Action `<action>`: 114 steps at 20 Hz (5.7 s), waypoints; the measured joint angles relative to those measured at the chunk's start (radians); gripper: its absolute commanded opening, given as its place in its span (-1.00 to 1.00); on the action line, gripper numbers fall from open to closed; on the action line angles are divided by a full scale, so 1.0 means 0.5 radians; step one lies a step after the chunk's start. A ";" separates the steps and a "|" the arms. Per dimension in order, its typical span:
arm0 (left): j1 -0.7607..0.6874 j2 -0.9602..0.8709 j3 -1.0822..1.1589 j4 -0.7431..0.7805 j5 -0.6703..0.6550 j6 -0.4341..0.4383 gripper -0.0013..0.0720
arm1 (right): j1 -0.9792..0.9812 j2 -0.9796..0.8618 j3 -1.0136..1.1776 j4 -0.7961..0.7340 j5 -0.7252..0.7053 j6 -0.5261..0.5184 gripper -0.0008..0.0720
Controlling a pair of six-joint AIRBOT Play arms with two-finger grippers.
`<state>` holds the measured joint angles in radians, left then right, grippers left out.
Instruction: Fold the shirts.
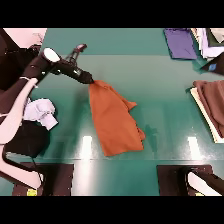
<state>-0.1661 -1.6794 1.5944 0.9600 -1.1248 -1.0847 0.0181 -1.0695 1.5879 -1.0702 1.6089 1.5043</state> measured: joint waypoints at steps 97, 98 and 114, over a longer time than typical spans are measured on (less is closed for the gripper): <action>-0.522 0.243 -0.554 0.871 0.667 -0.487 -0.89 | 0.486 -0.069 -1.069 -0.209 -0.528 -0.101 0.27; -0.519 0.246 -0.531 0.878 0.661 -0.493 -0.89 | 0.486 -0.060 -1.069 -0.210 -0.526 -0.101 0.27; -0.410 0.398 -0.210 0.912 0.304 -0.523 -0.89 | 0.835 -0.472 -1.073 -0.206 -0.550 -0.243 -0.93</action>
<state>-0.3714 -1.4803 1.4895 1.4158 -0.9726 -1.3464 0.4358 -1.3056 1.0515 -1.1732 1.3338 1.3827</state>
